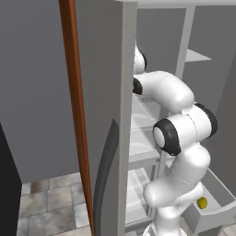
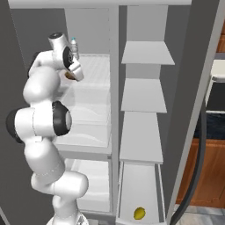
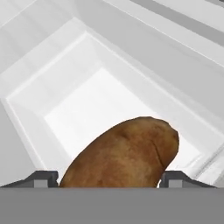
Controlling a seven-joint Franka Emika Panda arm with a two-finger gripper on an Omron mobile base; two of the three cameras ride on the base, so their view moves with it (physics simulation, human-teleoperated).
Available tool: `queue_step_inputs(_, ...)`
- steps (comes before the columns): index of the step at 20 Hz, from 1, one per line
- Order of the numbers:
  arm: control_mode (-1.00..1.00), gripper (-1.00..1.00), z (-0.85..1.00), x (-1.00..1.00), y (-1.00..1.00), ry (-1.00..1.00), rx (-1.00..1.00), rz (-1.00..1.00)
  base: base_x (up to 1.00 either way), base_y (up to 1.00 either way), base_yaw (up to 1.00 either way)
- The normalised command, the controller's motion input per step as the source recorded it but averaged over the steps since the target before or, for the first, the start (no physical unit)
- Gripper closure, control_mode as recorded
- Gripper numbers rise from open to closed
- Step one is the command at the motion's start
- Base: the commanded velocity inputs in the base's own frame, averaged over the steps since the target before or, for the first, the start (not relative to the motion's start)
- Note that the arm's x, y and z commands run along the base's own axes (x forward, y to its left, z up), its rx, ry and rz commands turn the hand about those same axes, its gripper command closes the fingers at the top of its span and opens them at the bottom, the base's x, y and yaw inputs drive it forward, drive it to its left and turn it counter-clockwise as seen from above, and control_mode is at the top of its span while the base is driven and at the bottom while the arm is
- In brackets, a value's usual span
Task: Take the lemon and potato from the fridge shelf and place them in the freezer drawer to begin freezing them.
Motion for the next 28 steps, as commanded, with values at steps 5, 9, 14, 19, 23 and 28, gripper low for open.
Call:
queue_step_inputs(5,-1.0,1.0,0.1,-1.0,0.03,0.01,0.02,0.02,0.0,0.0,0.0)
queue_step_inputs(9,-1.0,1.0,0.2,-1.0,0.06,0.0,0.0,0.12,0.0,0.0,0.0)
queue_step_inputs(14,-1.0,1.0,0.0,-1.0,-0.26,-0.05,0.03,0.23,0.0,0.0,0.0)
queue_step_inputs(19,-1.0,1.0,-0.09,-1.0,-0.43,0.01,0.02,0.2,0.0,0.0,0.0)
queue_step_inputs(23,-1.0,1.0,-0.05,-0.22,-0.04,0.06,0.0,0.03,0.0,0.0,0.0)
queue_step_inputs(28,1.0,1.0,0.0,0.0,0.0,0.0,0.0,0.0,-0.59,0.12,-0.04)
